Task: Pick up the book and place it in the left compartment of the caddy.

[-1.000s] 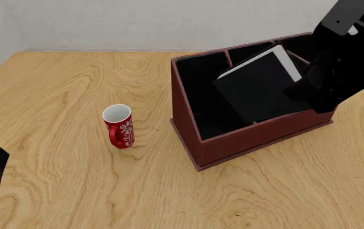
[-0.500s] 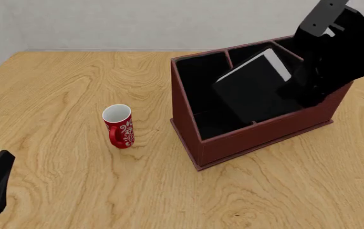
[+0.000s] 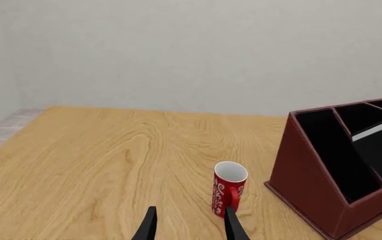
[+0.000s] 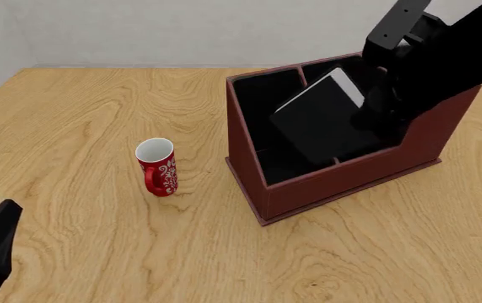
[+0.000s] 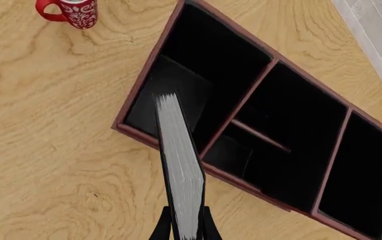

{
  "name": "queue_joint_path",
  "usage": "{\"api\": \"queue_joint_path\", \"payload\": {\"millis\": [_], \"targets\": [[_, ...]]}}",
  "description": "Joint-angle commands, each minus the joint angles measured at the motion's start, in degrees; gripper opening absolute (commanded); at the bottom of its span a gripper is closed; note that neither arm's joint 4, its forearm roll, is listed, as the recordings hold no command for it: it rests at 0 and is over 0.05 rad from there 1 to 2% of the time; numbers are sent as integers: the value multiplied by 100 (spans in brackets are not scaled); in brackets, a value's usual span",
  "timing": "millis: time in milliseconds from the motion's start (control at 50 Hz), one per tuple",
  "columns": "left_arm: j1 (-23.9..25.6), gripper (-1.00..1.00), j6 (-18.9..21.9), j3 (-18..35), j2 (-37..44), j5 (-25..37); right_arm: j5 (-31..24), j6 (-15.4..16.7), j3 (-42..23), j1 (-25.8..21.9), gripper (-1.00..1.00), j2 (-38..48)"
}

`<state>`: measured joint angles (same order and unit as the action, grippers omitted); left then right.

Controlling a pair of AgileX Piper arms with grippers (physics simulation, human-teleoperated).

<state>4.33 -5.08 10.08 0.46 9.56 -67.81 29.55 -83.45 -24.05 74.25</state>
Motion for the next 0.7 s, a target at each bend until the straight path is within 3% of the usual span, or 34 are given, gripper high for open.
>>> {"api": "queue_joint_path", "payload": {"millis": [20,140,180,700], "targets": [[-29,100,-15,-88,32,-75,-209,555,-177,109,-100,45],[-64,100,-28,-92,53,-80,-209,570,-365,120,-100,232],[-87,100,-37,-93,67,-89,-209,412,-537,9,-100,346],[-212,100,-13,-288,390,-553,-208,296,-784,-73,-100,849]]}}
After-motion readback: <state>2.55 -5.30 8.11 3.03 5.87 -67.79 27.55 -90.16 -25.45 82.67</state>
